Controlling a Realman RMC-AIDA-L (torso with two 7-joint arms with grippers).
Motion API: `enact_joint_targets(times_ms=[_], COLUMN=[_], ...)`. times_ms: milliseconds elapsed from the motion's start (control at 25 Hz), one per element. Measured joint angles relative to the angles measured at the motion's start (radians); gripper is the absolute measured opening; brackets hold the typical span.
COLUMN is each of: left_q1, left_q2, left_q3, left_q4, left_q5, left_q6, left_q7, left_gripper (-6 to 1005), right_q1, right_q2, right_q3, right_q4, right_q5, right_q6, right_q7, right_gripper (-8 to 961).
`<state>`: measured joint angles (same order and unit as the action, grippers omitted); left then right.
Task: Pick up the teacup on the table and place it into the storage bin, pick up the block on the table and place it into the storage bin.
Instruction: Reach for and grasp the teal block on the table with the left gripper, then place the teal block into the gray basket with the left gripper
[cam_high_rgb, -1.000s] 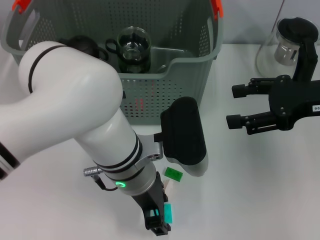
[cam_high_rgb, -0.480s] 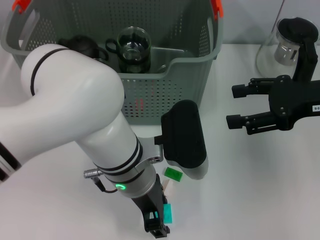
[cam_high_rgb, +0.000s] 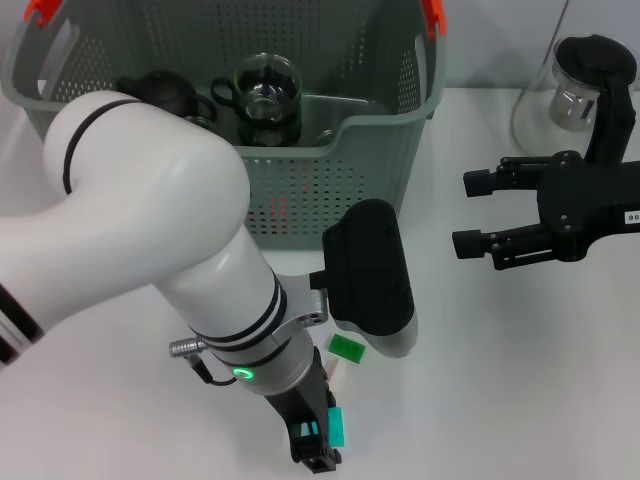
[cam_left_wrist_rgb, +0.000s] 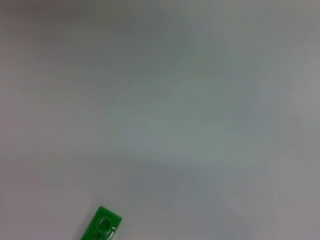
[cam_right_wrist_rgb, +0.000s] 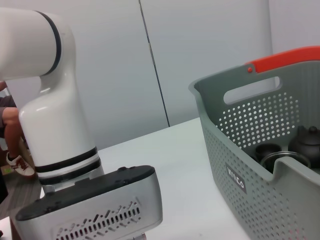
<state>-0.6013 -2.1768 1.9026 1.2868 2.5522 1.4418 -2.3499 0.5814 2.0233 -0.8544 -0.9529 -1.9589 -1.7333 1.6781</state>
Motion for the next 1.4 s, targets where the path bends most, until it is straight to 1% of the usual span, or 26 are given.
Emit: enact_joint_targets(times_ms=[360,560,600,720,800,840,920,960,1000,1040,1080,1120,1160,1200,1240,1280,1320,1360,1400], left_q1=[-0.012,-0.012,-0.009,0.014,0.045,0.062,0.076,0.074,0.070,0.058,0.043,0.032,0.009,-0.008,-0.030,-0.051,-0.078,-0.086,-0.101], left_q2=[0.002,0.003,0.003,0.005,0.004,0.004,0.006,0.008,0.009,0.011,0.015,0.019,0.029,0.039,0.057,0.080,0.120,0.135,0.158], left_q3=[0.008,0.006,-0.001,-0.070,-0.151,-0.232,-0.400,-0.506,-0.582,-0.708,-0.795,-0.849,-0.925,-0.966,-1.014,-1.041,-1.062,-1.066,-1.067], left_q4=[0.001,0.023,0.037,0.134,0.224,0.284,0.342,0.352,0.352,0.340,0.320,0.305,0.274,0.250,0.213,0.169,0.087,0.058,0.004], left_q5=[0.012,0.017,0.016,0.005,-0.033,-0.091,-0.229,-0.306,-0.356,-0.424,-0.453,-0.466,-0.474,-0.477,-0.477,-0.473,-0.466,-0.464,-0.462], left_q6=[-0.009,0.012,0.027,0.125,0.201,0.250,0.314,0.337,0.350,0.362,0.363,0.362,0.352,0.340,0.316,0.284,0.215,0.194,0.147], left_q7=[-0.037,-0.047,-0.051,-0.057,-0.047,-0.032,-0.007,0.009,0.022,0.044,0.067,0.080,0.106,0.120,0.138,0.150,0.160,0.162,0.165], left_gripper=[590,405,406,411,414,415,418,419,421,422,423,425,426,428,429,431,432,433,435], right_q1=[0.000,0.000,0.000,-0.001,-0.001,-0.002,-0.003,-0.003,-0.003,-0.003,-0.003,-0.003,-0.003,-0.003,-0.003,-0.003,-0.003,-0.003,-0.003], right_q2=[0.000,0.001,0.001,0.001,0.001,0.001,0.001,0.001,0.001,0.000,0.000,0.001,0.001,0.001,0.000,0.000,0.000,-0.001,-0.001], right_q3=[0.000,0.000,0.000,0.000,0.000,0.000,0.000,0.000,0.000,0.000,0.000,0.000,-0.001,-0.001,-0.001,-0.001,-0.001,0.000,-0.001], right_q4=[-0.001,-0.003,-0.003,0.000,0.000,0.000,0.000,0.000,0.001,0.001,0.002,0.002,0.002,0.002,0.002,0.001,-0.001,-0.001,-0.001], right_q5=[0.001,0.001,0.001,0.001,0.001,0.001,0.001,0.001,0.001,0.001,0.000,0.000,0.000,0.000,0.000,0.000,0.000,0.000,0.000], right_q6=[0.000,0.000,0.000,0.000,-0.002,-0.001,-0.002,-0.002,-0.002,-0.002,-0.002,-0.002,-0.002,-0.003,-0.005,-0.007,-0.010,-0.012,-0.013], right_q7=[0.000,-0.001,-0.001,-0.001,-0.001,-0.002,-0.004,-0.005,-0.007,-0.011,-0.013,-0.013,-0.013,-0.013,-0.012,-0.012,-0.011,-0.010,-0.009], right_gripper=[914,915,915,915,915,915,915,915,915,915,915,915,915,915,915,915,915,915,915])
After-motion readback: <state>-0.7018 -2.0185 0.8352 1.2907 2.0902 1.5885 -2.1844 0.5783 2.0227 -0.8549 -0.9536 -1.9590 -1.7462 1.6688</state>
